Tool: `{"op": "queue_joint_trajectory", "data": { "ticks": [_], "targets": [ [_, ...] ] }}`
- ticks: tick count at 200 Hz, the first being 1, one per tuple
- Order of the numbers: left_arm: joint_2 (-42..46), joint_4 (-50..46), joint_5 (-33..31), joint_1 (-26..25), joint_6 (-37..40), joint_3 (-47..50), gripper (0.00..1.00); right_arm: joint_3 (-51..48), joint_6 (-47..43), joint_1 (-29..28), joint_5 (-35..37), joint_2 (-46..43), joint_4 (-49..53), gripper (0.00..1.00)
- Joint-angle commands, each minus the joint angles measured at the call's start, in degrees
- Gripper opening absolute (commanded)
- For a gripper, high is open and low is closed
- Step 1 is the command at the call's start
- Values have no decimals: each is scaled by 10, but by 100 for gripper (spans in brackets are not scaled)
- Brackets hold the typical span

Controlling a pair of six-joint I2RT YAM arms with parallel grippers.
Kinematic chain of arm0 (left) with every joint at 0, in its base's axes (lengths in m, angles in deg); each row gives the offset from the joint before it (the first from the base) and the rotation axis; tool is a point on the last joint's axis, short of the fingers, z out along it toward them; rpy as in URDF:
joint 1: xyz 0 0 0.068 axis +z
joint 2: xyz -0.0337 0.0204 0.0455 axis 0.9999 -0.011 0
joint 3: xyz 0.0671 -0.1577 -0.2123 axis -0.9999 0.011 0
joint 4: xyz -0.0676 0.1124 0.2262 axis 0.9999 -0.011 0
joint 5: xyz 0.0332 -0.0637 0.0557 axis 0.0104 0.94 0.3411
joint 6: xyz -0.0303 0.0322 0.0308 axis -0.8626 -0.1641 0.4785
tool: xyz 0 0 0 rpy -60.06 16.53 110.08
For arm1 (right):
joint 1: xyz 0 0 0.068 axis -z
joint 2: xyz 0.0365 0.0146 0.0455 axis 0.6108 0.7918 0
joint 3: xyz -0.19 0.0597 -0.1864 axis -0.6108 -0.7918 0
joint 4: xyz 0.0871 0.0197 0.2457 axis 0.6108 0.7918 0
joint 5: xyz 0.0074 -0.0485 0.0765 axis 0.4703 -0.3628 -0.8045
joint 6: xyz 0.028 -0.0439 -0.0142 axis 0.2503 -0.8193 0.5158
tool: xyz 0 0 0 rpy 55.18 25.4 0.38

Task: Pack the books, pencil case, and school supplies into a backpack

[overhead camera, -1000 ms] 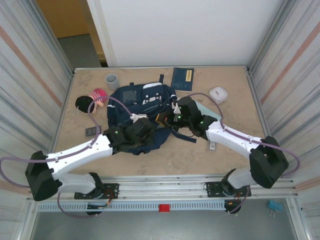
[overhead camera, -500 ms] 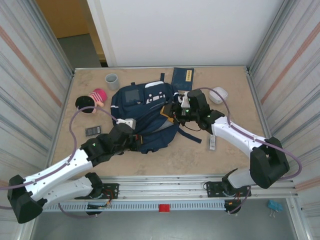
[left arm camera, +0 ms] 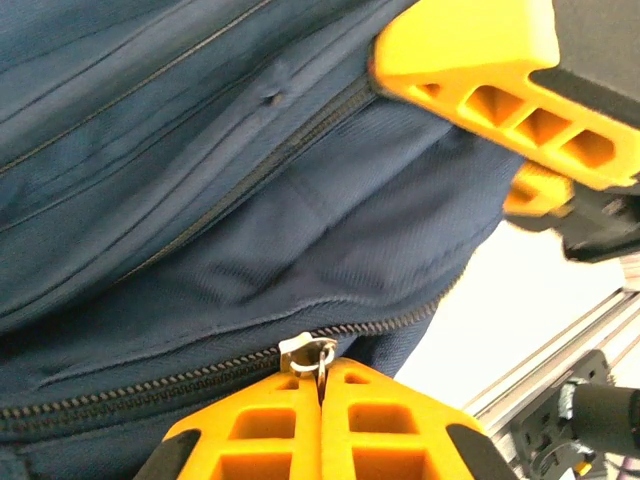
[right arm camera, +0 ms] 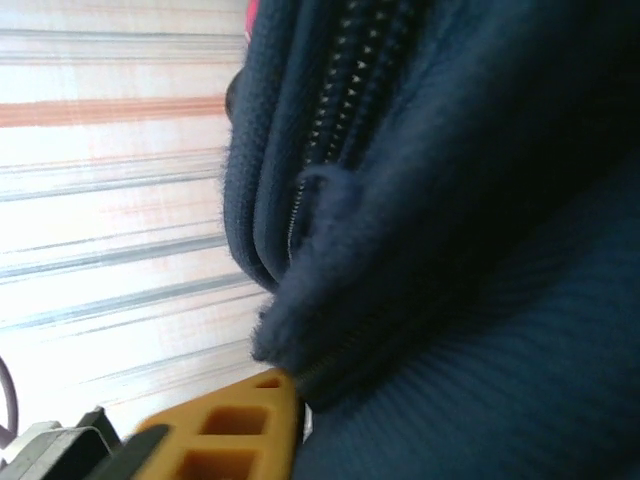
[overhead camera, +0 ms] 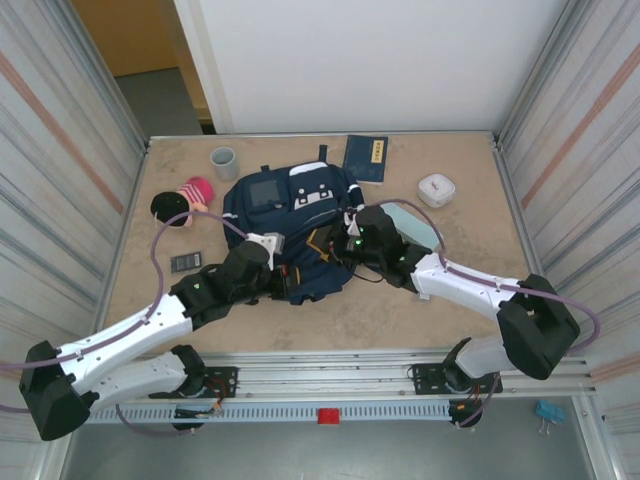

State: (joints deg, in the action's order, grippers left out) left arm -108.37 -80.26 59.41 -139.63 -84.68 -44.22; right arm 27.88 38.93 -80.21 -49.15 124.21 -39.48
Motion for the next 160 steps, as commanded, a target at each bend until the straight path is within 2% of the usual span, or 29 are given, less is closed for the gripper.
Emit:
{"op": "queue_joint_trajectory", "data": {
  "ticks": [1, 12, 30, 51, 79, 108, 160],
  "targets": [
    [25, -69, -28, 22, 27, -18, 0, 30, -56, 38, -34, -29, 45, 4],
    [35, -94, -27, 40, 35, -11, 0, 45, -89, 64, -74, -33, 69, 0],
    [56, -111, -21, 74, 57, 6, 0, 87, -159, 98, -142, -33, 120, 0],
    [67, -102, -7, 119, 97, 22, 0, 150, -232, 119, -213, -21, 181, 0],
    [49, -74, 2, 172, 144, 32, 0, 214, -283, 142, -308, -1, 219, 0],
    [15, -27, 4, 216, 178, 36, 0, 287, -351, 161, -340, 12, 316, 0],
    [-30, 120, 28, 265, 217, 79, 0, 370, -402, 196, -423, 29, 357, 0]
  ]
}}
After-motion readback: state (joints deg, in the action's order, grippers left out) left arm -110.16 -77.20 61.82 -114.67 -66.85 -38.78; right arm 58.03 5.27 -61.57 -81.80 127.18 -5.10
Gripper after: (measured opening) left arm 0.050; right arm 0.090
